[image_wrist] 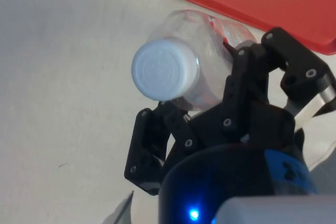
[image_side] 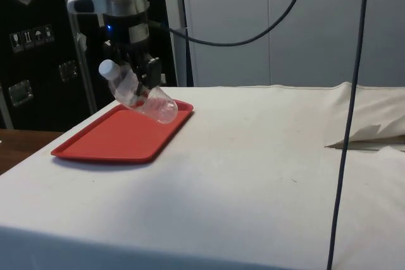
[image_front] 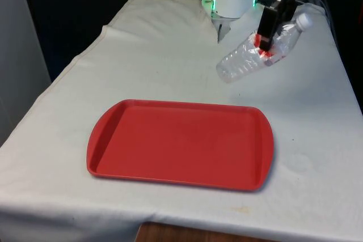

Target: Place the bottle upright on the tray.

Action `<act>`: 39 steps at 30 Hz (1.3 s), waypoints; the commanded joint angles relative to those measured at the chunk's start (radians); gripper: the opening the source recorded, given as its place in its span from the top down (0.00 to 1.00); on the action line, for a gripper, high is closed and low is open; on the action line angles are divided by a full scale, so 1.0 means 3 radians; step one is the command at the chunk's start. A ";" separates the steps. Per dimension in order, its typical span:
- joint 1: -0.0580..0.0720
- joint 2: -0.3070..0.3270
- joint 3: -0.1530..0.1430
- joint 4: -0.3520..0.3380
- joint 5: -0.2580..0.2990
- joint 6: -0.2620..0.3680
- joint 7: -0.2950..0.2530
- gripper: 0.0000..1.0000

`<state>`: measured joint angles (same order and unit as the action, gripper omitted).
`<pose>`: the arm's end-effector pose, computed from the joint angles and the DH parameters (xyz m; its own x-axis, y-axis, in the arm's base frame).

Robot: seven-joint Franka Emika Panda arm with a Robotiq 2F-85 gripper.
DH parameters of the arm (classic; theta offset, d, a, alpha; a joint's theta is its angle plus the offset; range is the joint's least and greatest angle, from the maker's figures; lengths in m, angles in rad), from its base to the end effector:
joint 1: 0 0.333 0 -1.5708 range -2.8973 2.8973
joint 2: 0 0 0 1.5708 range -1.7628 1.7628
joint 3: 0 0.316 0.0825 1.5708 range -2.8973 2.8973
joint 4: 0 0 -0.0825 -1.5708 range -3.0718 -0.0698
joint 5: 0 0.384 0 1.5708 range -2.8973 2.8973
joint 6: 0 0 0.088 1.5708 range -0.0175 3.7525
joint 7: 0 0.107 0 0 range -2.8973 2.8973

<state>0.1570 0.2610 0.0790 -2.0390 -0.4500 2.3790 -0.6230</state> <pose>0.5842 0.1344 0.3241 0.4041 0.9019 -0.1523 0.8954 -0.3560 0.2675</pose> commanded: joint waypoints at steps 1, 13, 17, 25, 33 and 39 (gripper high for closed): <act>0.0000 0.0000 0.0000 0.0000 0.0000 0.0000 0.0000 0.67; -0.0033 -0.0053 -0.0167 -0.0127 0.0357 0.0347 -0.0310 0.67; -0.0033 -0.0053 -0.0213 -0.0147 0.0460 0.0427 -0.0393 0.67; -0.0033 -0.0037 -0.0287 -0.0150 0.0673 0.0557 -0.0537 0.67; -0.0040 -0.0010 -0.0340 -0.0137 0.0867 0.0653 -0.0643 0.67; -0.0043 0.0010 -0.0387 -0.0120 0.1027 0.0723 -0.0733 0.67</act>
<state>0.1530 0.2600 -0.0450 -2.0780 -0.1630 2.5840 -0.8270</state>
